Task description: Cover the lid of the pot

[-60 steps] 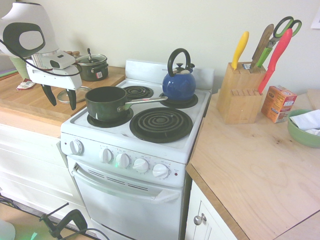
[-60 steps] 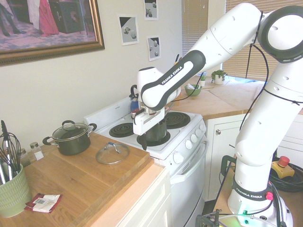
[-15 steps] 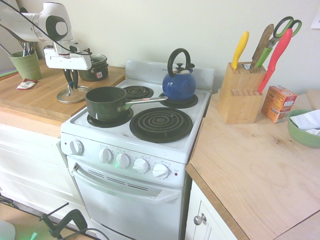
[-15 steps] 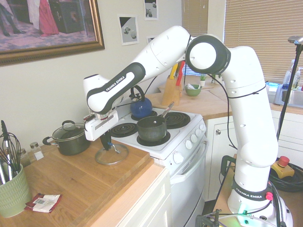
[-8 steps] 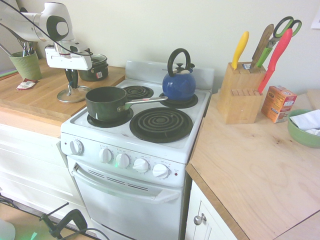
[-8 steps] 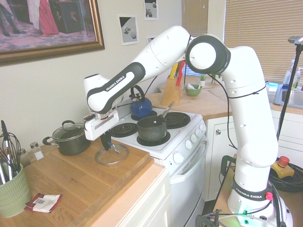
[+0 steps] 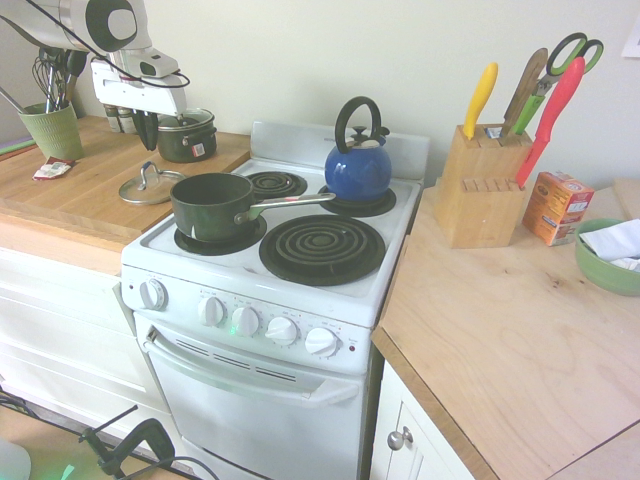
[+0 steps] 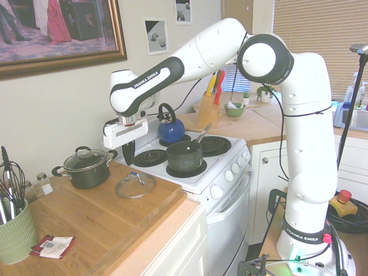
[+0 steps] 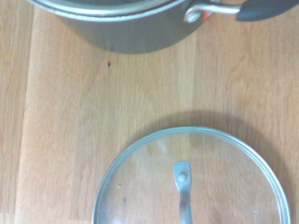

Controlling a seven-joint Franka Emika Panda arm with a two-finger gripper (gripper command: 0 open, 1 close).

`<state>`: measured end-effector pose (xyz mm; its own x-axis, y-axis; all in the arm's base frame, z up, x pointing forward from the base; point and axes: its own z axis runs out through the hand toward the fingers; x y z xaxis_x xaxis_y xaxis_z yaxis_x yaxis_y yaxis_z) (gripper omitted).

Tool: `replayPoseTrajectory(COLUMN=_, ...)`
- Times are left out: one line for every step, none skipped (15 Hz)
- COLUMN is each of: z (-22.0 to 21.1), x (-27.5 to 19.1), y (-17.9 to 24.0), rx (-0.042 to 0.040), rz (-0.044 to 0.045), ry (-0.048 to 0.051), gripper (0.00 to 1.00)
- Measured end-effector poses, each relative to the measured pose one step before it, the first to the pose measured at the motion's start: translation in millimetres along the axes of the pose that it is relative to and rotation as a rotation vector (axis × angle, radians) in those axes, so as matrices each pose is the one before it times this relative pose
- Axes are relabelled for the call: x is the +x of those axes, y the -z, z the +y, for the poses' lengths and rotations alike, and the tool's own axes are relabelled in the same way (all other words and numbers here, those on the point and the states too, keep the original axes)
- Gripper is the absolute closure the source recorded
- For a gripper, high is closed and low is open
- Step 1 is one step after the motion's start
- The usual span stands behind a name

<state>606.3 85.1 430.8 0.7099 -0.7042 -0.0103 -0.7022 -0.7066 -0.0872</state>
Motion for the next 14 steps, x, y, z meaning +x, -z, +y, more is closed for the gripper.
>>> replayPoseTrajectory(z=0.06, x=-2.67, y=-6.30, rx=-0.00844, rz=-0.00362, ry=-0.00891, gripper=0.00)
replayPoseTrajectory(z=-0.76, x=-3.67, y=-5.43, rx=-0.00352, rz=0.00090, ry=-0.00345, gripper=0.00)
replayPoseTrajectory(z=-1.54, x=-3.41, y=-3.37, rx=-0.00117, rz=0.00929, ry=-0.00139, gripper=0.00)
replayPoseTrajectory(z=-1.62, x=-3.27, y=-2.32, rx=-0.00289, rz=0.00978, ry=-0.00162, gripper=0.00)
replayPoseTrajectory(z=-0.80, x=-2.52, y=-1.72, rx=-0.00558, rz=0.00703, ry=-0.00033, gripper=0.00)
replayPoseTrajectory(z=-0.29, x=-1.14, y=-1.28, rx=-0.00498, rz=0.00903, ry=-0.00145, gripper=0.00)
replayPoseTrajectory(z=-0.20, x=-0.34, y=-0.63, rx=-0.00174, rz=0.00778, ry=-0.00332, gripper=0.00)
replayPoseTrajectory(z=0.02, x=0.20, y=-0.13, rx=-0.00066, rz=0.00427, ry=-0.00308, gripper=0.00)
replayPoseTrajectory(z=0.05, x=0.04, y=-0.05, rx=-0.00047, rz=0.00071, ry=-0.00067, gripper=0.00)
replayPoseTrajectory(z=0.03, x=0.03, y=-0.07, rx=-0.00007, rz=0.00004, ry=-0.00019, gripper=0.00)
replayPoseTrajectory(z=0.35, x=0.20, y=-0.49, rx=-0.00095, rz=-0.00008, ry=-0.00038, gripper=0.00)
replayPoseTrajectory(z=0.91, x=-0.25, y=-1.91, rx=-0.00333, rz=-0.00182, ry=-0.00032, gripper=0.00)
replayPoseTrajectory(z=1.33, x=-0.50, y=-3.17, rx=-0.00525, rz=-0.00292, ry=-0.00021, gripper=0.00)
replayPoseTrajectory(z=1.57, x=-0.05, y=-4.32, rx=-0.00717, rz=-0.00413, ry=-0.00107, gripper=0.00)
